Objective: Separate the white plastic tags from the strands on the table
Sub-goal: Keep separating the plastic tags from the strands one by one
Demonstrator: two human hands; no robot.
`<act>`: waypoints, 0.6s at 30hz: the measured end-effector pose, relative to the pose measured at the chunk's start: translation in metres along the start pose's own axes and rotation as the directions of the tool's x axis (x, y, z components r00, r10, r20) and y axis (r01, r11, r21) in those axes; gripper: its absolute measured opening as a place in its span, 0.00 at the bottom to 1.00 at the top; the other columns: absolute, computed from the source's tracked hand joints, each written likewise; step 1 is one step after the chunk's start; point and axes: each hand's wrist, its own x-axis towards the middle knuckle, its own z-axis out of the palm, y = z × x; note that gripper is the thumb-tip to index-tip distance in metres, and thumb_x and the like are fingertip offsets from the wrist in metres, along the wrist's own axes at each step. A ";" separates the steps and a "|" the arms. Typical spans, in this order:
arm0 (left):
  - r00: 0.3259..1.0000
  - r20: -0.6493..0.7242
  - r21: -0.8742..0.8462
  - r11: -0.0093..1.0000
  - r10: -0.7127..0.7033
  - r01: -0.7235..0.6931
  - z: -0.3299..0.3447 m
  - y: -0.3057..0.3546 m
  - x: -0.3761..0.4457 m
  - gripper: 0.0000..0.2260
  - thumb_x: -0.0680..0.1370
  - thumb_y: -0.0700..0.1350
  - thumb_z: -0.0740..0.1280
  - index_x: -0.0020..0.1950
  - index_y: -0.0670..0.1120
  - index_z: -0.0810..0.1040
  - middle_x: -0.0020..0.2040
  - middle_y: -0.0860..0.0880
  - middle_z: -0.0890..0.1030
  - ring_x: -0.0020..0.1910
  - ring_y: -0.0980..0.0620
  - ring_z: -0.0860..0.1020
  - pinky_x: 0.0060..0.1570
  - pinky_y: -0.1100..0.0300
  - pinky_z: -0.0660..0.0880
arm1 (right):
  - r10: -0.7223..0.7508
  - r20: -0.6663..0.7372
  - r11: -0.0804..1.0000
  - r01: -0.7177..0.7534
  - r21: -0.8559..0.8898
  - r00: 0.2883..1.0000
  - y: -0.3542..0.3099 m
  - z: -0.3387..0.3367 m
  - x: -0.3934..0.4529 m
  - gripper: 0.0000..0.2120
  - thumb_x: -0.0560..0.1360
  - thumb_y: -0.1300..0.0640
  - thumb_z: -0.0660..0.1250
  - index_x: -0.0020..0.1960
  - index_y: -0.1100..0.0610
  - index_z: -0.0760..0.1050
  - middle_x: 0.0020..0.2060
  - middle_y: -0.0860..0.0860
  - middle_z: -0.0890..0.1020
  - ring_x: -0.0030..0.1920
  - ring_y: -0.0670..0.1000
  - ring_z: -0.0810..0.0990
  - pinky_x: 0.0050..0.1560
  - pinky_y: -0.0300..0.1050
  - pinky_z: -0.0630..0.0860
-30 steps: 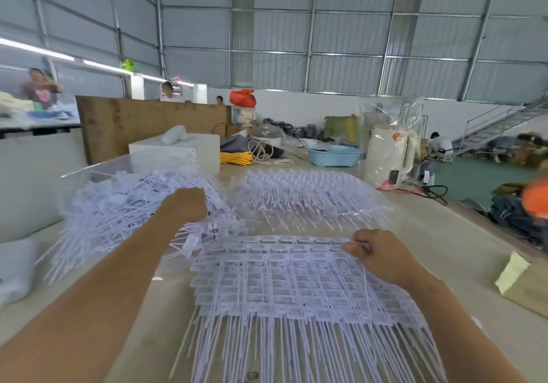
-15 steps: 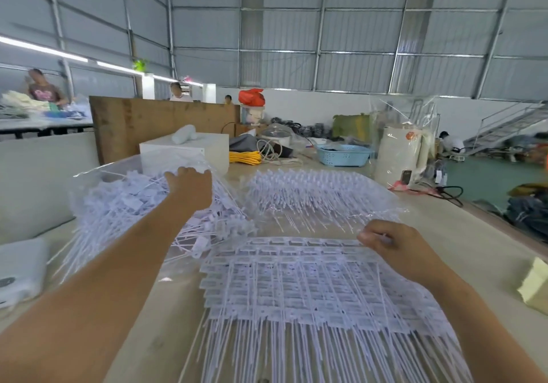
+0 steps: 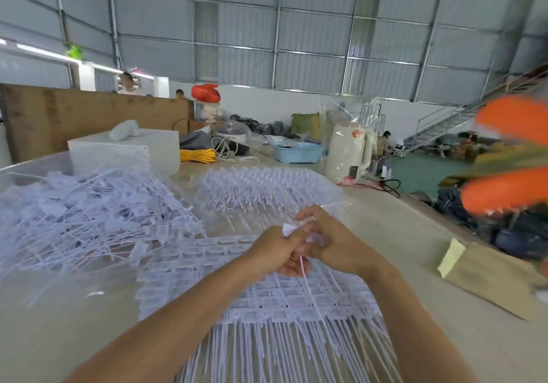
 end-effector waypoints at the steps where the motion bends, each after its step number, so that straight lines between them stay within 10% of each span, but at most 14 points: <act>1: 0.999 -0.028 -0.027 0.999 0.016 -0.017 0.001 -0.003 0.002 0.17 0.79 0.56 0.62 0.44 0.43 0.79 0.32 0.45 0.82 0.30 0.50 0.82 0.36 0.58 0.81 | 0.011 -0.014 1.000 -0.011 -0.008 1.000 0.001 0.000 0.000 0.17 0.73 0.63 0.70 0.54 0.47 0.67 0.46 0.56 0.79 0.48 0.53 0.79 0.57 0.52 0.75; 12: 0.947 -0.227 0.067 0.974 0.227 -0.217 0.004 -0.013 -0.001 0.24 0.81 0.55 0.58 0.29 0.44 0.72 0.22 0.47 0.73 0.16 0.55 0.69 0.21 0.67 0.64 | 0.018 0.010 0.980 -0.016 -0.199 1.000 0.004 0.000 0.002 0.10 0.76 0.58 0.66 0.42 0.65 0.77 0.35 0.59 0.79 0.33 0.47 0.73 0.37 0.38 0.70; 18: 0.937 -0.320 0.248 0.967 0.138 -0.058 0.003 -0.010 0.004 0.21 0.82 0.51 0.57 0.32 0.43 0.72 0.23 0.46 0.73 0.16 0.55 0.69 0.19 0.66 0.65 | -0.056 -0.058 0.835 0.015 -0.549 0.997 0.009 0.011 0.009 0.09 0.76 0.56 0.66 0.37 0.52 0.72 0.32 0.46 0.75 0.37 0.49 0.73 0.37 0.42 0.65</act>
